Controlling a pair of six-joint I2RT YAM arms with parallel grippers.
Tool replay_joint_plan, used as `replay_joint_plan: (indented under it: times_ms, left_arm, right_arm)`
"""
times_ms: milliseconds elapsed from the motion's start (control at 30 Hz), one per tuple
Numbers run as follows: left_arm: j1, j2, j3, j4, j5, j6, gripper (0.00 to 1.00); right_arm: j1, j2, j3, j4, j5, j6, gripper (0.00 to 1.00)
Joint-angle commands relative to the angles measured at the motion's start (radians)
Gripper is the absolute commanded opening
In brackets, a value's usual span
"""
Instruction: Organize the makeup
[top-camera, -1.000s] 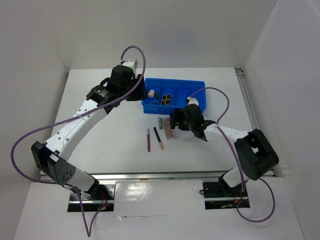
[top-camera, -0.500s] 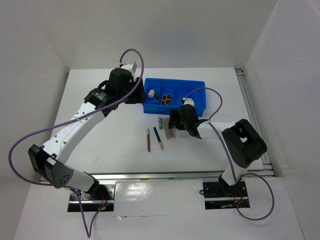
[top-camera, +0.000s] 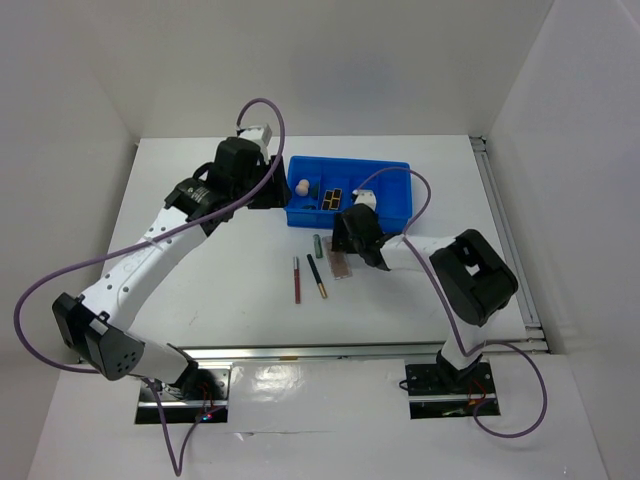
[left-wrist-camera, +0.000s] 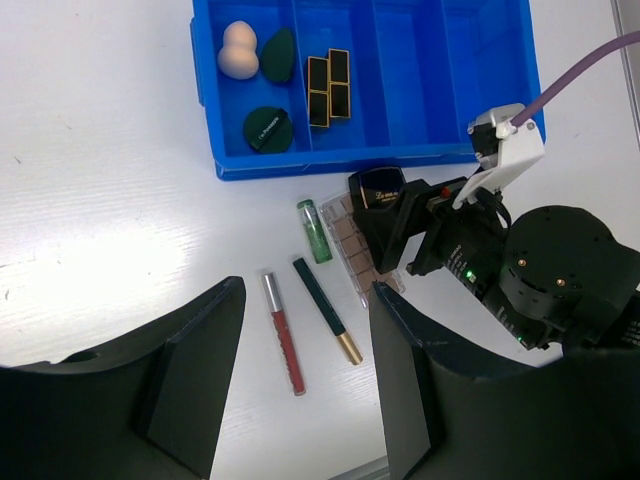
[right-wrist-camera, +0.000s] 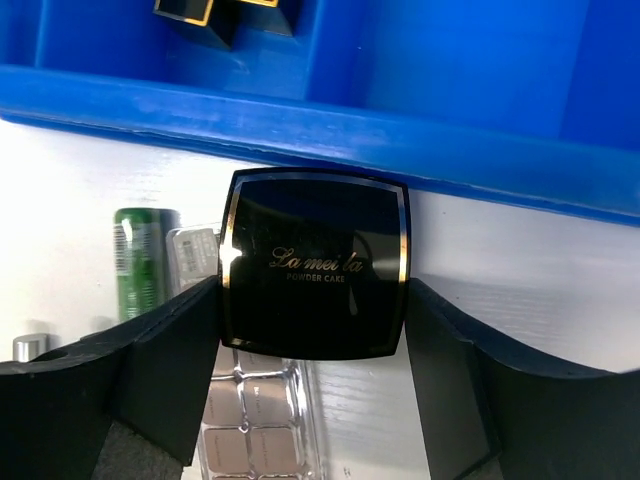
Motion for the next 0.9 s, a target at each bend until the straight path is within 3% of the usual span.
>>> replay_joint_plan:
  times_ms: [0,233,333,467,533,867]
  left_arm:
    - [0.002,-0.037,-0.006,0.014,0.002,0.012,0.66]
    - [0.002,-0.059,-0.006,0.005,-0.041,0.022,0.66]
    - [0.002,-0.071,-0.015,-0.005,-0.069,0.040,0.66]
    - [0.002,-0.092,-0.053,-0.005,-0.092,0.051,0.66]
    - [0.002,-0.092,-0.053,-0.005,-0.092,0.051,0.66]
    - [0.002,-0.069,-0.044,-0.063,-0.104,0.051,0.66]
  right_arm:
    - [0.021,-0.011,0.039,-0.048,0.080,0.015,0.67]
    - [0.069,-0.262,0.005,-0.213,0.130,0.034,0.56]
    - [0.069,-0.357,-0.004,-0.344,0.167,0.069,0.56]
    - [0.059,-0.482,0.019,-0.392,0.193,0.048,0.61]
    - [0.023,-0.482,0.075,-0.382,0.183,0.006,0.62]
    - [-0.186,-0.070,0.451,-0.336,-0.021,-0.089,0.63]
